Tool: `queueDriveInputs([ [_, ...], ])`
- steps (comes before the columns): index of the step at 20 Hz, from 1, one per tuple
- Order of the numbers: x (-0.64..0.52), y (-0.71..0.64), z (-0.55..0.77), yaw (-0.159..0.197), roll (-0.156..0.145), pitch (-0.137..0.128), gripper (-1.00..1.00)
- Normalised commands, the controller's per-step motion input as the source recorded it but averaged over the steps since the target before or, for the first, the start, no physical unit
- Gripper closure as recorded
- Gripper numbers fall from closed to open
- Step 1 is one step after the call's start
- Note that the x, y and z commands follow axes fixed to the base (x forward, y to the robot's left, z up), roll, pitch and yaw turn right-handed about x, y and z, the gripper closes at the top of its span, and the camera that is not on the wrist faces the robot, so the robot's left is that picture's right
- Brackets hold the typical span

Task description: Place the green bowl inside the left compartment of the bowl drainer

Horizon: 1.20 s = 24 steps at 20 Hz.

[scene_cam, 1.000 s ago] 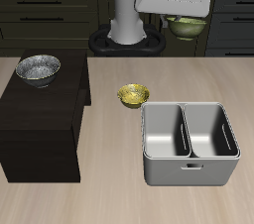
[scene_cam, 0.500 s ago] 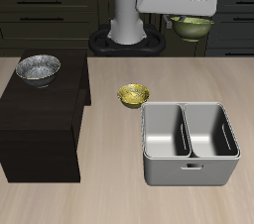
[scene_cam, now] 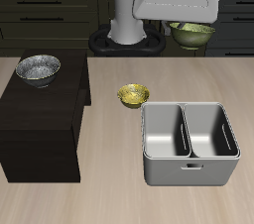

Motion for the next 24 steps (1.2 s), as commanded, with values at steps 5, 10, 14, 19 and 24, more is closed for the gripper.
queueDriveInputs([
  [5, 0.25, 0.14, -0.06, -0.001, 0.017, 0.018, 1.00],
  [10, 0.13, 0.07, -0.08, -0.004, 0.010, 0.018, 1.00],
  [14, 0.16, 0.09, -0.12, 0.013, 0.009, 0.008, 1.00],
  [19, 0.09, 0.09, -0.23, 0.004, 0.016, 0.030, 1.00],
  [24, 0.10, 0.03, -0.25, 0.011, -0.006, 0.035, 1.00],
])
